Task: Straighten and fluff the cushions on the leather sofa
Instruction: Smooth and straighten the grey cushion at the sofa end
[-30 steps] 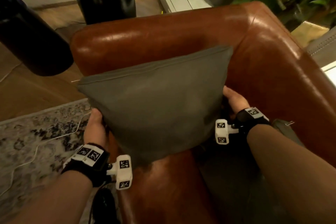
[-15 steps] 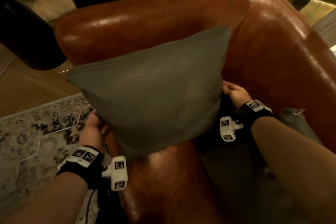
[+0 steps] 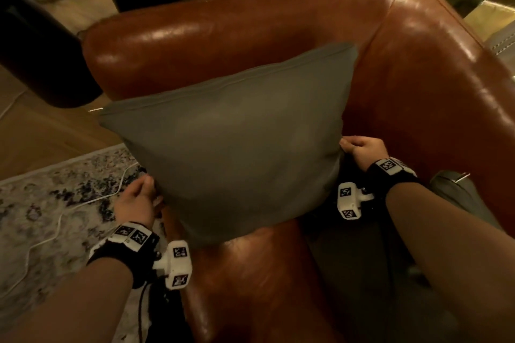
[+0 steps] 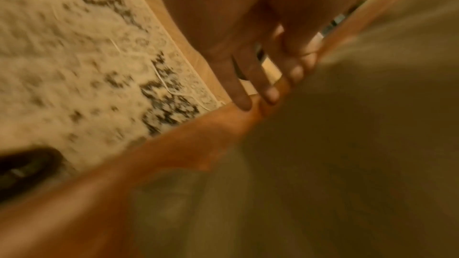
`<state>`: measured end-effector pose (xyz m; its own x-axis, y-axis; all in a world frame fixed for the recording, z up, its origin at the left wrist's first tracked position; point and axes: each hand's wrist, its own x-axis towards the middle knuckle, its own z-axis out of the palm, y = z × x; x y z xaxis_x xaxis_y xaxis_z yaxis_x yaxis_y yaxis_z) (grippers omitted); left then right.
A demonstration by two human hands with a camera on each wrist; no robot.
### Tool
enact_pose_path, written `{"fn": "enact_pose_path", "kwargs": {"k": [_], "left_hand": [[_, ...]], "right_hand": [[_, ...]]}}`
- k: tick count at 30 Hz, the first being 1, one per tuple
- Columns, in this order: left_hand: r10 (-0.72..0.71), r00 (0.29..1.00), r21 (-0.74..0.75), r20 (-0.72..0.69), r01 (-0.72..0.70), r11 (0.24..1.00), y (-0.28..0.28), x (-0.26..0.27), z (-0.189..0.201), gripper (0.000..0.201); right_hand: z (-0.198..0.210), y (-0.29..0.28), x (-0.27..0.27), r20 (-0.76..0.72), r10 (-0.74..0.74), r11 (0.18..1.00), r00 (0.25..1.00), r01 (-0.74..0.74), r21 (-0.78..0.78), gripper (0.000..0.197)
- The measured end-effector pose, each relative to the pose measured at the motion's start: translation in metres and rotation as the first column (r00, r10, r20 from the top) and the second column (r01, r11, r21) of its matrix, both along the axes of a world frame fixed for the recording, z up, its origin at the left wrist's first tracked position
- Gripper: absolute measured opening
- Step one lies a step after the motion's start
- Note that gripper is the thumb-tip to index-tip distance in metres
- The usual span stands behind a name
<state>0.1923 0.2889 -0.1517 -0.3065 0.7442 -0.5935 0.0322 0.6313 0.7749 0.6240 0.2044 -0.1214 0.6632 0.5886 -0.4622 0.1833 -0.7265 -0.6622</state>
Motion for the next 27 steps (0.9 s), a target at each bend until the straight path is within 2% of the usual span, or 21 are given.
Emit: {"fn": "enact_pose_path", "kwargs": {"k": [2, 4, 5, 7, 9, 11, 14, 16, 18, 19, 21, 23, 25, 27], "left_hand": [[-0.056, 0.998, -0.072, 0.027, 0.058, 0.996, -0.008, -0.008, -0.011, 0.029], [-0.125, 0.987, -0.238, 0.096, 0.145, 0.960, -0.016, -0.015, -0.039, 0.040], [-0.132, 0.985, -0.293, 0.109, 0.158, 0.943, -0.017, -0.023, -0.066, 0.041], [-0.218, 0.971, -0.344, 0.099, 0.239, 0.908, -0.017, -0.021, -0.091, 0.042], [-0.130, 0.990, -0.337, 0.048, 0.139, 0.931, -0.017, -0.010, -0.074, 0.038], [-0.044, 0.999, -0.335, -0.003, 0.041, 0.941, -0.016, -0.007, -0.067, 0.024], [-0.056, 0.994, -0.296, -0.095, 0.026, 0.955, -0.016, -0.011, -0.070, 0.022], [-0.146, 0.983, -0.253, -0.114, 0.114, 0.961, -0.022, -0.014, -0.077, 0.018], [-0.269, 0.960, -0.265, -0.072, 0.242, 0.934, -0.036, -0.016, -0.083, 0.027], [-0.355, 0.931, -0.314, -0.088, 0.313, 0.897, -0.043, -0.014, -0.081, 0.027], [-0.481, 0.869, -0.440, -0.116, 0.390, 0.809, -0.058, -0.011, -0.087, 0.024], [-0.547, 0.823, -0.489, -0.154, 0.417, 0.766, -0.063, -0.007, -0.085, 0.025], [-0.529, 0.834, -0.458, -0.159, 0.412, 0.788, -0.058, -0.005, -0.081, 0.014], [-0.449, 0.876, -0.457, -0.176, 0.332, 0.825, -0.055, -0.008, -0.083, 0.012]], "right_hand": [[0.000, -0.003, -0.001, -0.091, 0.025, 0.997, 0.996, -0.032, -0.072, 0.026], [-0.001, -0.004, -0.004, -0.146, 0.095, 0.974, 0.985, -0.122, -0.190, 0.031], [-0.001, -0.004, -0.007, -0.156, 0.131, 0.961, 0.979, -0.164, -0.224, 0.030], [-0.003, -0.002, -0.008, -0.116, 0.155, 0.948, 0.981, -0.181, -0.260, 0.024], [-0.005, 0.001, -0.003, -0.010, 0.101, 0.953, 0.995, -0.099, -0.286, 0.016], [-0.005, 0.001, 0.003, 0.075, 0.024, 0.963, 0.997, -0.003, -0.269, 0.012], [-0.006, 0.001, 0.006, 0.110, 0.010, 0.967, 0.994, 0.018, -0.253, 0.010], [-0.004, 0.003, 0.004, 0.082, 0.068, 0.947, 0.994, -0.039, -0.320, 0.008], [-0.004, 0.003, 0.008, 0.051, 0.131, 0.899, 0.990, -0.097, -0.426, 0.019], [-0.007, 0.001, 0.012, 0.045, 0.199, 0.856, 0.979, -0.151, -0.494, 0.019], [-0.010, -0.002, 0.013, -0.018, 0.376, 0.722, 0.927, -0.305, -0.622, 0.014], [-0.013, -0.004, 0.007, -0.093, 0.464, 0.620, 0.881, -0.398, -0.676, 0.013], [-0.009, -0.003, 0.000, -0.091, 0.498, 0.581, 0.862, -0.410, -0.704, 0.008], [-0.007, -0.003, 0.001, -0.019, 0.488, 0.607, 0.873, -0.355, -0.711, 0.006]]}}
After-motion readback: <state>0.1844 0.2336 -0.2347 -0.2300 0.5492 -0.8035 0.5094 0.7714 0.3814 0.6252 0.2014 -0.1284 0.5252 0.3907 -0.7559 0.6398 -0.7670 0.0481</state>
